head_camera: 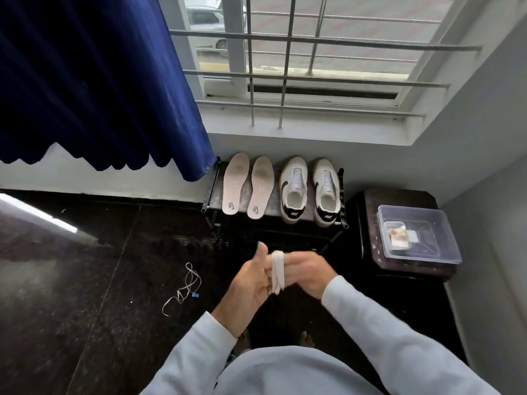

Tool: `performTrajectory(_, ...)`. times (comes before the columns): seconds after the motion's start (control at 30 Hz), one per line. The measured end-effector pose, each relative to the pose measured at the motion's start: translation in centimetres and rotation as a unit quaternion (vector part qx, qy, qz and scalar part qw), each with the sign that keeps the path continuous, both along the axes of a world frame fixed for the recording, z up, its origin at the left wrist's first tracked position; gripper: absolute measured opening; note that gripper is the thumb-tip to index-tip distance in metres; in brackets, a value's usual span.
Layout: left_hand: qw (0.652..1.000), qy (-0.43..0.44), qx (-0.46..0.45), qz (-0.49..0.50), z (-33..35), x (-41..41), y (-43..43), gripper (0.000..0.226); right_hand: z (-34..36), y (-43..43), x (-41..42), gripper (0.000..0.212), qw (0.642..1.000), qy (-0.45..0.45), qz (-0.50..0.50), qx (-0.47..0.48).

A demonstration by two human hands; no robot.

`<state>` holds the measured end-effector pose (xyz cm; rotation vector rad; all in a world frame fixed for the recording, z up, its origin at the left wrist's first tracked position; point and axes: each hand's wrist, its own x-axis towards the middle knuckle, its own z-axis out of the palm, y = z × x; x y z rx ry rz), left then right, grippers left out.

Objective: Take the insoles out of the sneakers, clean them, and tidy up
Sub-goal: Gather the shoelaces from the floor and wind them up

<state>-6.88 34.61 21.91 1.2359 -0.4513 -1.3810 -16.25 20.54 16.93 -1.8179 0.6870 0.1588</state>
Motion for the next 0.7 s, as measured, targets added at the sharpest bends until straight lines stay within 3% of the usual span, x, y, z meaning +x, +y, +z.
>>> performTrajectory(0.1, 0.994, -0.014, -0.037, 0.105, -0.1, -0.3, 0.0, 0.080, 1.2, 2.8, -2.0, 0.029, 0.997, 0.006, 0.052, -0.053)
performTrajectory(0.17, 0.990, -0.061, 0.003, 0.131, -1.0, -0.3, -0.2, 0.078, 3.4, 3.8, -3.0, 0.032, 0.995, -0.021, 0.076, -0.053)
performTrajectory(0.37, 0.994, -0.075, 0.077, 0.030, -3.0, -1.3, 0.3, 0.095, 7.2, -0.6, -0.9, 0.031, 0.992, -0.115, 0.022, -0.056)
performTrajectory(0.53, 0.998, -0.032, 0.033, -0.042, -1.5, -1.3, 0.1, 0.108, 3.7, -2.8, 1.2, 0.036, 0.999, -0.020, 0.010, -0.033)
performTrajectory(0.63, 1.000, -0.026, 0.000, -0.009, -0.7, -0.6, 0.3, 0.099, -0.2, -1.4, 0.4, 0.028, 0.998, 0.025, 0.040, 0.044)
performTrajectory(0.7, 0.998, -0.054, -0.002, 0.021, -0.4, -0.1, 0.6, 0.093, -1.7, 0.7, -0.9, 0.018, 0.998, 0.039, 0.042, 0.037)
